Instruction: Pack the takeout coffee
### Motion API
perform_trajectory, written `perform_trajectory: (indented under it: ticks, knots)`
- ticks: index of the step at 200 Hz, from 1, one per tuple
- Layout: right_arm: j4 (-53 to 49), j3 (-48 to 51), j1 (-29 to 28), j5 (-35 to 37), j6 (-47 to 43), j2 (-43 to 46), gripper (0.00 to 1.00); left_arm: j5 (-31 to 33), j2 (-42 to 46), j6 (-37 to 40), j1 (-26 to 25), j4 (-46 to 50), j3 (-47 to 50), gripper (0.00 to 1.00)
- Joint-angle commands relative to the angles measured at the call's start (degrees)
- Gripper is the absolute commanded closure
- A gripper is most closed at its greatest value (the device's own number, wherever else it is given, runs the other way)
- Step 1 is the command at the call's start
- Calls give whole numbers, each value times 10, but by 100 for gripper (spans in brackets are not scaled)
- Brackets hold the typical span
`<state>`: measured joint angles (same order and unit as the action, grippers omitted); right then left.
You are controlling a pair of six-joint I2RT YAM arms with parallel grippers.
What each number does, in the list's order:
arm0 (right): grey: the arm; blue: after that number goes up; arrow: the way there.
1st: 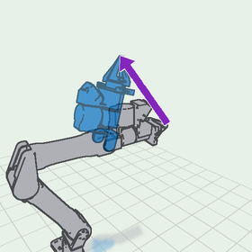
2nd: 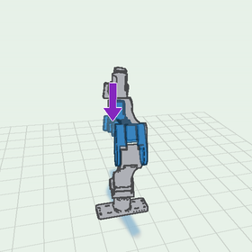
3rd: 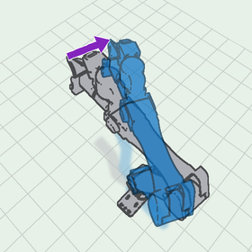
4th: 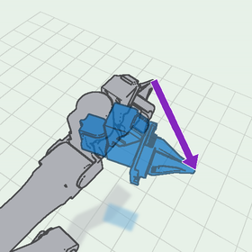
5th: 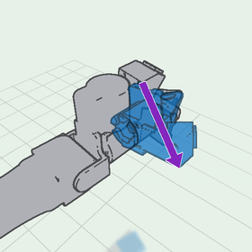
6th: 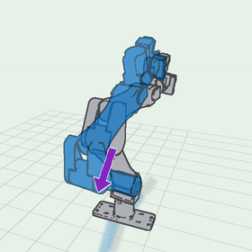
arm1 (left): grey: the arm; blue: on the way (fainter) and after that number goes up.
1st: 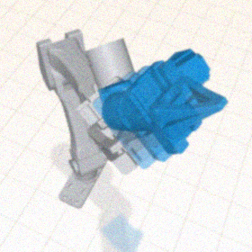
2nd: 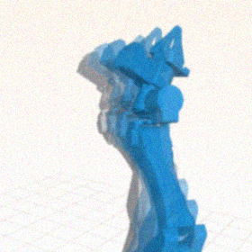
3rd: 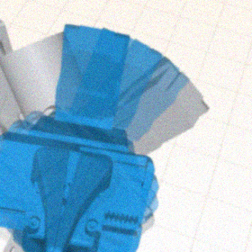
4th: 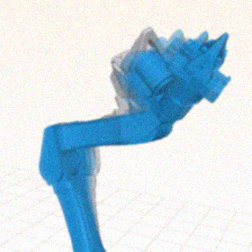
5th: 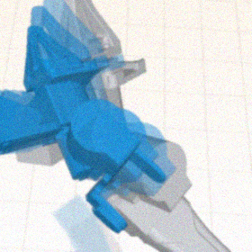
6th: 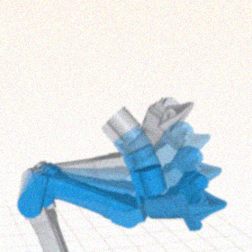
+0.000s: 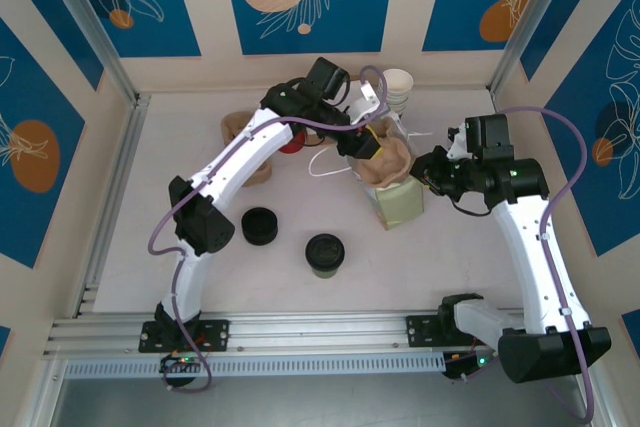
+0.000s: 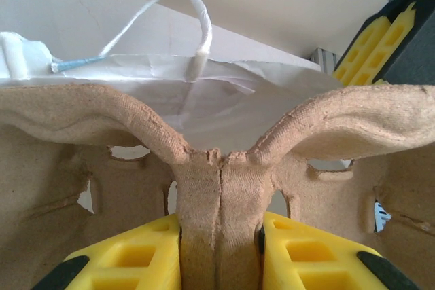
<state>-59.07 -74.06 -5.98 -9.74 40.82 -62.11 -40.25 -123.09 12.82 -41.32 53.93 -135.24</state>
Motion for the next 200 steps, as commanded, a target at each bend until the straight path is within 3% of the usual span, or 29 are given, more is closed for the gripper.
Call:
perform_trajectory:
  ticks: [1,200]
  knots:
    - [-11,9,3,-16,-9,14,88,3,-8,-8,8,-6,-30,72]
    - [-39,8,3,-86,1,21,89,70,-51,33,-3,41,-51,72]
